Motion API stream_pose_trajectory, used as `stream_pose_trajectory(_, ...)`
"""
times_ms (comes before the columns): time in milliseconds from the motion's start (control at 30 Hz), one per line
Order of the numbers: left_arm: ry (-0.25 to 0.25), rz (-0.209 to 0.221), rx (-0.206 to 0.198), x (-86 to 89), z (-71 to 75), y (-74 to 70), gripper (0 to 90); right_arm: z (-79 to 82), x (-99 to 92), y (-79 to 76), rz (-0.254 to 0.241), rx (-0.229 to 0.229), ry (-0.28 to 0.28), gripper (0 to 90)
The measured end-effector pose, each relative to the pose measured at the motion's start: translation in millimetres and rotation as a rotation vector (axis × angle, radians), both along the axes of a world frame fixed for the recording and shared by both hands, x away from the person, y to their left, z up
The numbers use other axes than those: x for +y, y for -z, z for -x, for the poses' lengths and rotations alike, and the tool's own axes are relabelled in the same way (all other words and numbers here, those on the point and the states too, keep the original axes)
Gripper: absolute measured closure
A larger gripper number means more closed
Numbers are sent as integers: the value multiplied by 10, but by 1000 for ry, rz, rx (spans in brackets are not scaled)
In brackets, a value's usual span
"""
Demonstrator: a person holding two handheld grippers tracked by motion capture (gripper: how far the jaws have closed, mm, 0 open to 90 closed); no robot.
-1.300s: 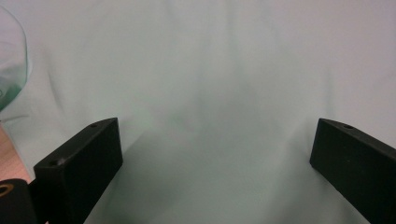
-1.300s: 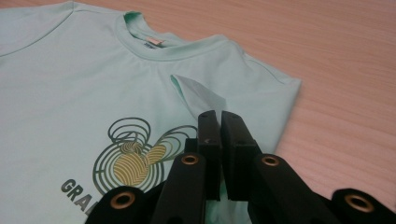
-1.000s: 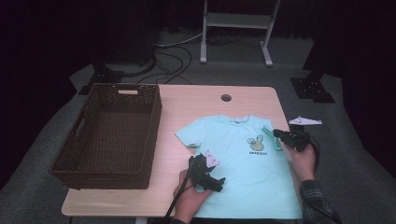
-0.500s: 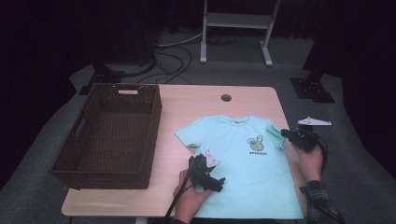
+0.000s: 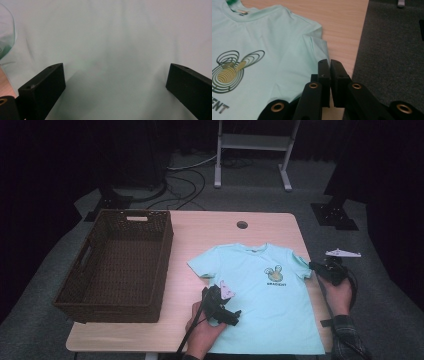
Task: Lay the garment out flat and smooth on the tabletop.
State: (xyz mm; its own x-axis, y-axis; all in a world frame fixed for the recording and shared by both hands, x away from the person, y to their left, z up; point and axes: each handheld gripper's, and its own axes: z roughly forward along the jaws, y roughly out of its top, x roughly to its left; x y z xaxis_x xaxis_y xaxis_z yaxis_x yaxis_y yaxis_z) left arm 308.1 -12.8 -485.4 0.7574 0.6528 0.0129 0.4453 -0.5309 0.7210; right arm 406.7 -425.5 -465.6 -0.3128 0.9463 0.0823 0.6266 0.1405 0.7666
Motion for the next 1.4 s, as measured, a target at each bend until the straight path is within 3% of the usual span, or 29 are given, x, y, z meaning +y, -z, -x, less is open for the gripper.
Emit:
stream_pose_trajectory(233, 0, 0, 0, 0, 0, 0, 13, -9, -26, 60, 40, 24, 21, 817)
stream_pose_trajectory(300, 0, 0, 0, 0, 0, 0, 13, -5, -34, 62, 49, 23, 32, 755)
stream_pose_trajectory(333, 0, 0, 0, 0, 0, 0, 13, 5, -39, 38, 45, 13, 36, 677)
stream_pose_trajectory(400, 0, 0, 0, 0, 0, 0, 13, 10, -39, 18, 40, 7, 37, 657)
stream_pose_trajectory(467, 0, 0, 0, 0, 0, 0, 13, 19, -21, -28, 33, -3, 18, 531)
stream_pose_trajectory(500, 0, 0, 0, 0, 0, 0, 13, 25, 15, -69, 30, -11, 1, 410)
stream_pose_trajectory(533, 0, 0, 0, 0, 0, 0, 13, 26, 30, -83, 24, -14, -11, 350)
stream_pose_trajectory(567, 0, 0, 0, 0, 0, 0, 13, 26, 30, -83, 24, -14, -11, 350)
stream_pose_trajectory(600, 0, 0, 0, 0, 0, 0, 13, 30, 58, -103, 15, -23, -30, 291)
stream_pose_trajectory(633, 0, 0, 0, 0, 0, 0, 13, 43, 132, -136, 11, -32, -86, 187)
stream_pose_trajectory(667, 0, 0, 0, 0, 0, 0, 13, 43, 132, -136, 11, -32, -86, 187)
stream_pose_trajectory(800, 0, 1, 0, 0, 0, 0, 13, 66, 364, -170, 43, -33, -165, 29)
stream_pose_trajectory(967, 0, 0, 0, 1, 0, 0, 13, 80, 557, -178, 61, -33, -196, 28)
stream_pose_trajectory(1133, 0, 1, 0, 0, 0, 0, 13, 111, 823, -158, 48, -22, -293, 29)
stream_pose_trajectory(1233, 0, 1, 0, 0, 0, 0, 13, 116, 1025, -76, 88, -25, -357, 26)
stream_pose_trajectory(1400, 0, 0, 0, 0, -1, 0, 13, 101, 1124, 36, 76, -2, -412, 0)
